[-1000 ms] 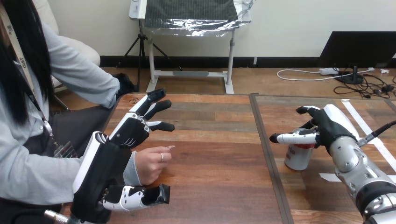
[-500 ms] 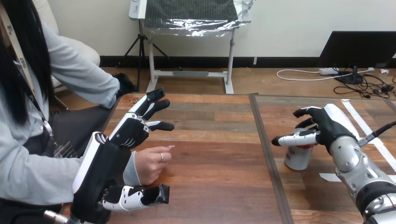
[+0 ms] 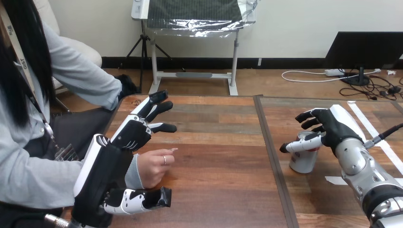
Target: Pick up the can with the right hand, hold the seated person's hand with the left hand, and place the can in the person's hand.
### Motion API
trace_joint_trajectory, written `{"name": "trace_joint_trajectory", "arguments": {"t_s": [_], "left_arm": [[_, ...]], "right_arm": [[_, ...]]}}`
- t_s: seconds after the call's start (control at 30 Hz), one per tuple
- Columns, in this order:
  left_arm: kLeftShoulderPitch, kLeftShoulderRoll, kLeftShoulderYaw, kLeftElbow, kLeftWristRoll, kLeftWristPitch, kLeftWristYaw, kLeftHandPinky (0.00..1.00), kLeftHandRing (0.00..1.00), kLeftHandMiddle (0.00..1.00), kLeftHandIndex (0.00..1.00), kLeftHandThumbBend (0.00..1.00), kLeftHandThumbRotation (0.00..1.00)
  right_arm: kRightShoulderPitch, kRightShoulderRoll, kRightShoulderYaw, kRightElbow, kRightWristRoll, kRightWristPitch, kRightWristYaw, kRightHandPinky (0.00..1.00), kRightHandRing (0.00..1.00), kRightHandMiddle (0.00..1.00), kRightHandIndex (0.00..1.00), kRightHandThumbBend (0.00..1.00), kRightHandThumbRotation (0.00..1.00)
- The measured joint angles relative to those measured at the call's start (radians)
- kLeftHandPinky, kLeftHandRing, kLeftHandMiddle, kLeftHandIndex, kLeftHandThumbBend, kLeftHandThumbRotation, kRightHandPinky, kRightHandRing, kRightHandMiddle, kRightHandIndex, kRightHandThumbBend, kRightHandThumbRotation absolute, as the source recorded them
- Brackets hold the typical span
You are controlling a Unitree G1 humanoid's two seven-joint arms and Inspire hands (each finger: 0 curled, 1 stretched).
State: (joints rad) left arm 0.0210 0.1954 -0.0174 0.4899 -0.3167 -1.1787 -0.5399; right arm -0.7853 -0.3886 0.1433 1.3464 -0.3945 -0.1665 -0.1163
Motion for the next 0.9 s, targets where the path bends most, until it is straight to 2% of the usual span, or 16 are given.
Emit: {"name": "trace_joint_trajectory", "arguments": {"t_s": [0.3,0.63,0.9], "left_arm": [[0.0,0.0,0.001,0.0,0.001,-0.003,0.0,0.71,0.89,0.94,0.9,1.0,0.64],[0.0,0.001,0.001,0.0,0.001,-0.003,0.0,0.7,0.89,0.94,0.9,1.0,0.64],[0.0,0.001,0.001,0.0,0.002,-0.003,0.0,0.7,0.89,0.94,0.9,1.0,0.63]], "right_arm": [[0.0,0.0,-0.003,0.0,0.007,0.001,0.0,0.66,0.74,0.78,0.81,0.95,0.26],[0.002,0.0,-0.005,0.0,0.021,0.0,0.001,0.69,0.77,0.81,0.85,0.94,0.32],[0.015,0.0,-0.013,0.0,0.044,-0.015,0.001,0.7,0.78,0.82,0.87,0.97,0.39]]}}
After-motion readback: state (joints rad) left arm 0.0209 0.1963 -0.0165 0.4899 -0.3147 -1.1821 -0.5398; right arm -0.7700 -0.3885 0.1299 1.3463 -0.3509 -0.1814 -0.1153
